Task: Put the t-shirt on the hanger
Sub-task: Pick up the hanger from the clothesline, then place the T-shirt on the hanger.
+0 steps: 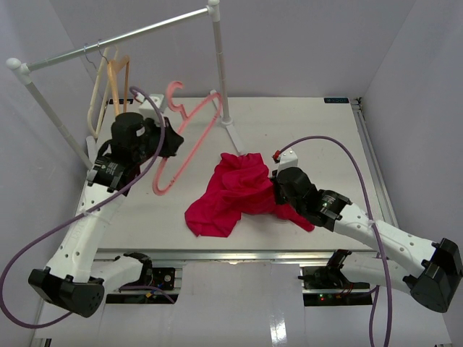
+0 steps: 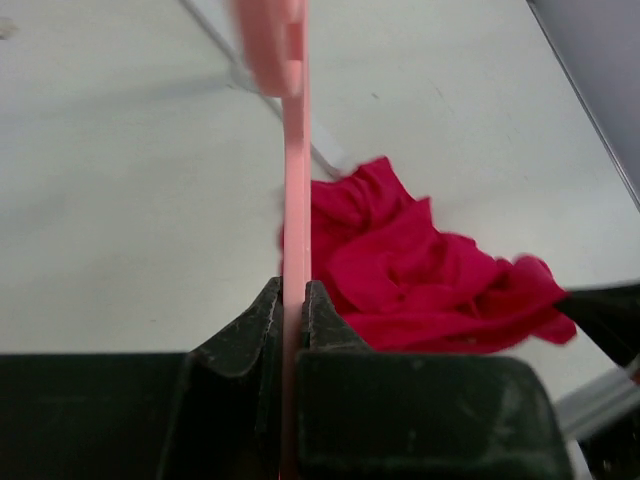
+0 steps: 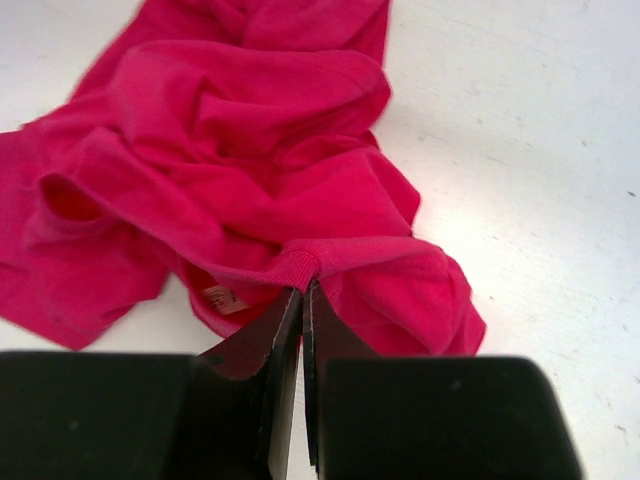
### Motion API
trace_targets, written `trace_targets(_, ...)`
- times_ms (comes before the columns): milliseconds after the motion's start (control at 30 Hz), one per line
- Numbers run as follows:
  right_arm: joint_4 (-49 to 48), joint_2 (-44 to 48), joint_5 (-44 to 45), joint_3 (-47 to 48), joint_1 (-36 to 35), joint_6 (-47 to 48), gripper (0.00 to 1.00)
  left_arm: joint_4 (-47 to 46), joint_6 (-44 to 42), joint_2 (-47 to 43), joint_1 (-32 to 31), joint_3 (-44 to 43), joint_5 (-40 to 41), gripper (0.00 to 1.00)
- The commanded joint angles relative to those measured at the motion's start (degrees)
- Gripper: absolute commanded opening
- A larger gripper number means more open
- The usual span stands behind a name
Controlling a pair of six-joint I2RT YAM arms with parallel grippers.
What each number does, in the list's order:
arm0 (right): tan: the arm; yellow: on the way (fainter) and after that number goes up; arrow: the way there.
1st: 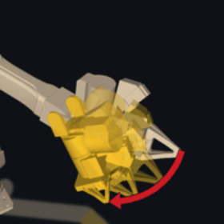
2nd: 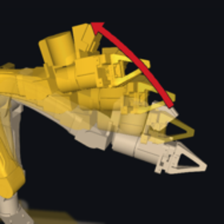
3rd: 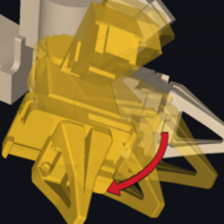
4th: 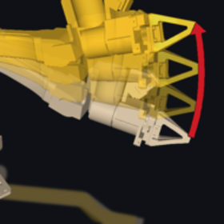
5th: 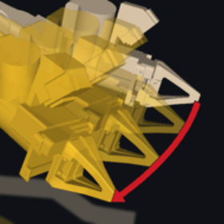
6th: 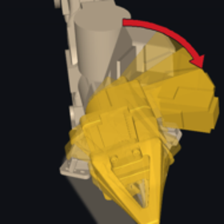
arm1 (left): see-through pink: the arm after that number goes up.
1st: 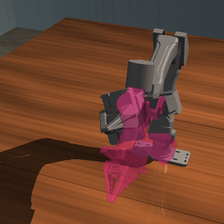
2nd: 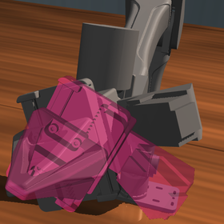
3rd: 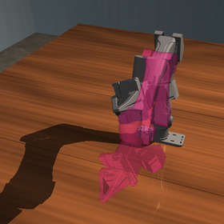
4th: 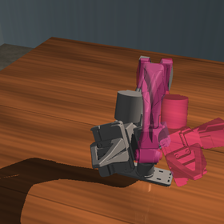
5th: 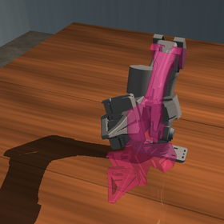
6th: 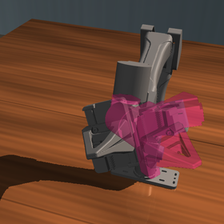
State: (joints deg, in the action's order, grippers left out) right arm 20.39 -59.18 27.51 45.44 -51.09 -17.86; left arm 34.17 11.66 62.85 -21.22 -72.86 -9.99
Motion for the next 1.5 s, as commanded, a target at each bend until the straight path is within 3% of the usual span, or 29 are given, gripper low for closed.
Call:
trace_targets(0,2.8,-0.8,4.9,3.8,4.0,-1.7,0.08,0.5,-0.1,-2.0,-8.4,3.8,-5.8,0.0)
trace_targets(67,3.7,-0.5,6.1,3.9,4.9,-2.1,0.08,0.9,-0.1,-3.2,-9.4,5.4,-6.5,0.0)
trace_targets(200,4.0,0.5,6.4,3.9,7.6,-2.5,0.08,2.3,-0.4,-9.4,-11.4,9.4,-15.3,0.0)
trace_targets(400,4.0,-0.7,6.6,4.6,8.6,-2.4,0.08,6.0,-1.7,-15.0,-11.6,12.7,-14.9,0.0)
trace_targets(867,4.0,-0.3,5.4,4.8,9.0,-2.4,0.08,6.8,-1.8,-13.6,-14.8,15.7,-21.3,0.0)
trace_targets(1467,3.6,2.2,-1.6,4.6,9.0,0.0,0.08,2.2,-2.6,-9.2,-15.2,13.6,-15.8,0.0)
